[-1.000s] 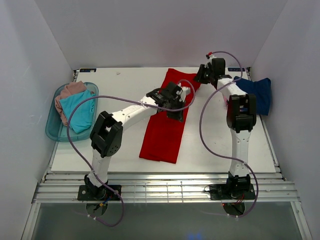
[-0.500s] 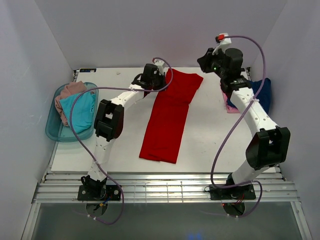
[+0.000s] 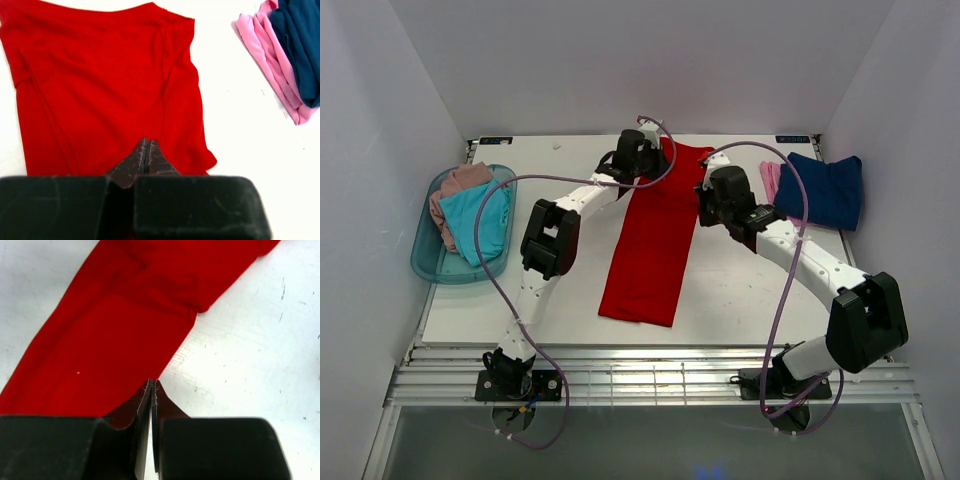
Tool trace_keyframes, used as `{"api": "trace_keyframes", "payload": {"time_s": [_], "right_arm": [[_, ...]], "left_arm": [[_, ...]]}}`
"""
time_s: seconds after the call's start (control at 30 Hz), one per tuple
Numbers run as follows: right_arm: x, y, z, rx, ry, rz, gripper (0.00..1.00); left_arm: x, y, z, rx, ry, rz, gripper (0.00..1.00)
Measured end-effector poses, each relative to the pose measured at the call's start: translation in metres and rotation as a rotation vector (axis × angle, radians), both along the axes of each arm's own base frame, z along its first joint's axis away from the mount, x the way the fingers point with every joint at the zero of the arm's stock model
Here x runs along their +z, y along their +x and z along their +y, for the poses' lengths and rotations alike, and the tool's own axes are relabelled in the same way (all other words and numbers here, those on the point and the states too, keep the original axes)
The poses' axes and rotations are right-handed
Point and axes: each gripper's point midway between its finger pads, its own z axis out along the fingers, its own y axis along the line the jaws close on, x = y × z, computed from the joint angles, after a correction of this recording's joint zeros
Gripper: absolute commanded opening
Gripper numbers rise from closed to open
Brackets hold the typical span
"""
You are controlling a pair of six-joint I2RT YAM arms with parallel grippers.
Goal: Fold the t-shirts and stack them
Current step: Rotate the tshirt 90 degrees
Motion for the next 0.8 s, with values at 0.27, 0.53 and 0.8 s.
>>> {"api": "trace_keyframes", "payload": {"time_s": [0.27,0.53,0.8], "right_arm": [[-0.009,-0.028,0.004,-0.007,0.008,0.048,0.08],[-0.010,-0.035,0.007,-0.019,0.011,0.056,0.08],[-0.016,-0.040,0.002,-0.045,-0.006,0.084,0.08]], "left_arm": [[-0.050,0.014,0.001,0.018,0.018,0.042,0.00],[-0.080,0.023,0.011,0.052,0.039,0.073,0.00],[-0.081,0.042,0.036,0.167,0.054,0.068,0.00]]}}
